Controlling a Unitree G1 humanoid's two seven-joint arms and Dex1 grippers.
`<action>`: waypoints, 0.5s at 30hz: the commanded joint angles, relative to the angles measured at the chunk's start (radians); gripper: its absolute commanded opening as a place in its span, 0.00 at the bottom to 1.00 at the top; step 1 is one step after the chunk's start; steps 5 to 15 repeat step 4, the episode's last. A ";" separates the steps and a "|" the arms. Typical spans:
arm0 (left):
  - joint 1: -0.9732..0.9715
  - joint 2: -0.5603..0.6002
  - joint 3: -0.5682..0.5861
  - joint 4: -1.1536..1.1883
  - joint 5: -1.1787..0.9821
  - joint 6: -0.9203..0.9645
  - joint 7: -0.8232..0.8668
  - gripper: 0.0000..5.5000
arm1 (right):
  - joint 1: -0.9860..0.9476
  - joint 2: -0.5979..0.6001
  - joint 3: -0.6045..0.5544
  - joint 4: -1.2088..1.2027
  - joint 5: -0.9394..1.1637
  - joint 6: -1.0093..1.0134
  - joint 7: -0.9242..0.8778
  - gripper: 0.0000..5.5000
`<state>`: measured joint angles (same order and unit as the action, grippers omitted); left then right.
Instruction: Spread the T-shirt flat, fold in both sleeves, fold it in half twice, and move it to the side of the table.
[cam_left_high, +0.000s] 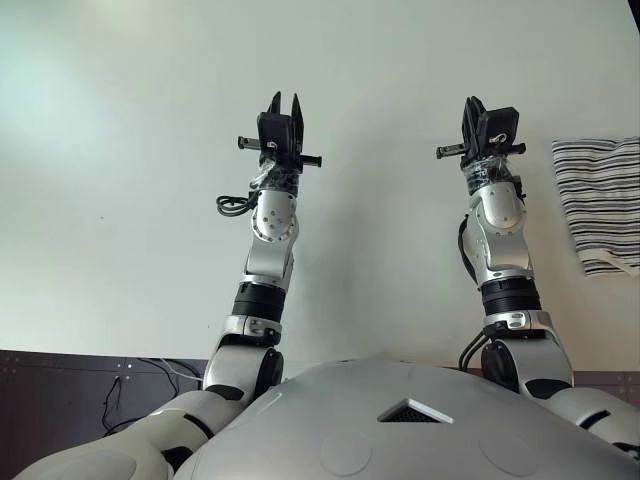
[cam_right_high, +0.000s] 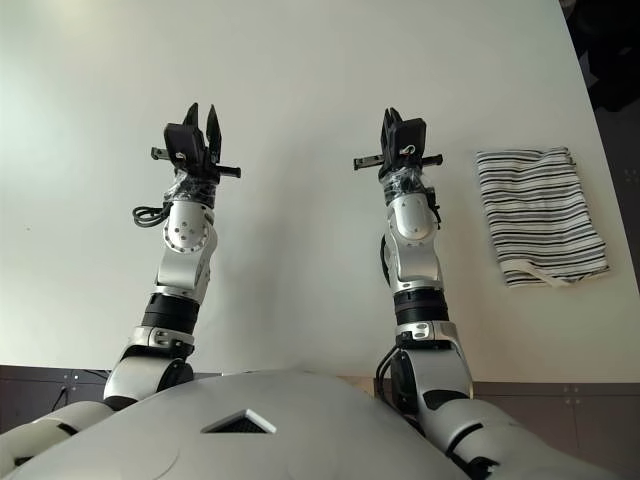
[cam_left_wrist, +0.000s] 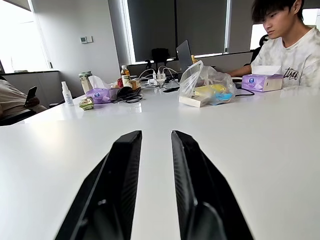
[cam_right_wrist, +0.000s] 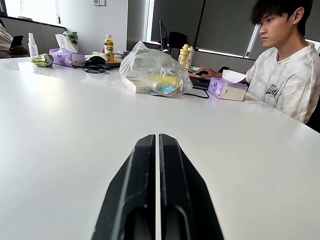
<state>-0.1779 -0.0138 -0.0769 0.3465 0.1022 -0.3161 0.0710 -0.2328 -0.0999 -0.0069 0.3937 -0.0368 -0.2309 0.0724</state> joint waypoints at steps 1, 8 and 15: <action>0.011 -0.007 -0.012 -0.010 -0.003 -0.008 -0.021 0.10 | -0.019 -0.006 -0.002 -0.010 0.003 -0.010 0.007 0.02; 0.009 -0.006 -0.010 -0.012 -0.006 -0.011 -0.026 0.02 | -0.018 -0.006 0.000 -0.011 -0.001 -0.013 0.008 0.02; 0.009 -0.006 -0.010 -0.012 -0.006 -0.011 -0.026 0.02 | -0.018 -0.006 0.000 -0.011 -0.001 -0.013 0.008 0.02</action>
